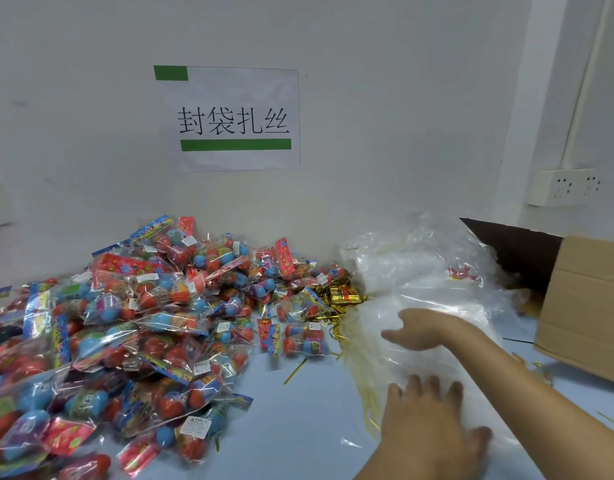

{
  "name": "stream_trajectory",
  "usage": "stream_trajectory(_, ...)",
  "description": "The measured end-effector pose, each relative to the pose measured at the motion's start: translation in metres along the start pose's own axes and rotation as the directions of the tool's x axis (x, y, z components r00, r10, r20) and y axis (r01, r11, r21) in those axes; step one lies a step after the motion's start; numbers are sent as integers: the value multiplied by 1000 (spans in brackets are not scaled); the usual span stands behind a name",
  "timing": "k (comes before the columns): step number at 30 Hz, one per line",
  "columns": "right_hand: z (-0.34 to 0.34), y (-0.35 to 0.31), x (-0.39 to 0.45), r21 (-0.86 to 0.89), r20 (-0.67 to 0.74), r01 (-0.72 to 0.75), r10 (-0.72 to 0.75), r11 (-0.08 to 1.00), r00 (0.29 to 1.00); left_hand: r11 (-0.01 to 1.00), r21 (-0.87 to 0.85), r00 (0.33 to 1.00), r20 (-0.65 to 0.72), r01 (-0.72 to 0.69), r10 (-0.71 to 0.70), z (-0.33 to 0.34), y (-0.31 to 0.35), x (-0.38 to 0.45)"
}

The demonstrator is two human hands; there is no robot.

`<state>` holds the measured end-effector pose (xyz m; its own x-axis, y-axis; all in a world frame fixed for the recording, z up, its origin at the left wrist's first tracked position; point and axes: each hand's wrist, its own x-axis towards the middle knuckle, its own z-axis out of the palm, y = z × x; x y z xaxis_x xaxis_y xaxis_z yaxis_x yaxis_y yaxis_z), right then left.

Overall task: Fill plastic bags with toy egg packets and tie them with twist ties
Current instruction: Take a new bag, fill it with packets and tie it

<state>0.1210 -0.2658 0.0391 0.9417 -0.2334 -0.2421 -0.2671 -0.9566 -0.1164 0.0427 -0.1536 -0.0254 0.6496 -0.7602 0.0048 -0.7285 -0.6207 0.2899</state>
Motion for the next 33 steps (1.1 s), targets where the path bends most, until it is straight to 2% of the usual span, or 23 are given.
stream_trajectory(3, 25, 18, 6, -95, 76, -54, 61, 994, 995, 987, -154, 985, -173, -51, 24, -11, -9, -4)
stream_trajectory(6, 33, 34, 8, -42, -3, -76, 76, 996, 997, 997, -74, 925, -379, -16, -13, -25, -48, -17)
stream_trajectory(8, 31, 38, 6, -26, -31, -80, 80, 996, 996, 1000, -27, 930, -367, -3, -7, -32, -77, -27)
stream_trajectory(12, 29, 30, 6, 34, -110, -65, 68, 997, 992, 995, -90, 998, -51, -44, 39, -34, -111, -42)
stream_trajectory(15, 29, 15, 6, 92, -165, -58, 72, 994, 984, 997, -28, 996, 45, -75, 77, -23, -103, -42)
stream_trajectory(17, 27, 2, 5, 126, -202, -68, 93, 990, 975, 995, -32, 995, 7, -98, 99, -21, -93, -39)
stream_trajectory(19, 26, -10, 5, 195, -246, -69, 117, 978, 962, 990, -103, 990, -113, -95, 83, -25, -90, -38)
stream_trajectory(22, 24, -28, 2, 287, -377, -62, 173, 956, 910, 949, -314, 939, -335, -33, -78, -34, -106, -40)
stream_trajectory(25, 27, -53, -3, 355, -509, 9, 185, 935, 841, 844, -537, 821, -482, -1, -306, -39, -130, -40)
stream_trajectory(27, 34, -73, -8, 355, -574, 81, 149, 931, 805, 715, -699, 751, -465, 13, -468, -45, -144, -42)
stream_trajectory(28, 37, -84, -12, 341, -595, 122, 114, 932, 796, 615, -788, 733, -409, 17, -544, -48, -149, -43)
stream_trajectory(30, 41, -103, -20, 283, -628, 240, -10, 929, 778, 347, -938, 724, -229, 15, -651, -53, -155, -45)
stream_trajectory(32, 44, -115, -30, 181, -649, 366, -169, 913, 742, 98, -995, 727, -55, 17, -684, -59, -157, -48)
stream_trajectory(33, 46, -118, -36, 117, -648, 434, -263, 893, 715, 8, -1000, 732, 3, 11, -681, -62, -157, -50)
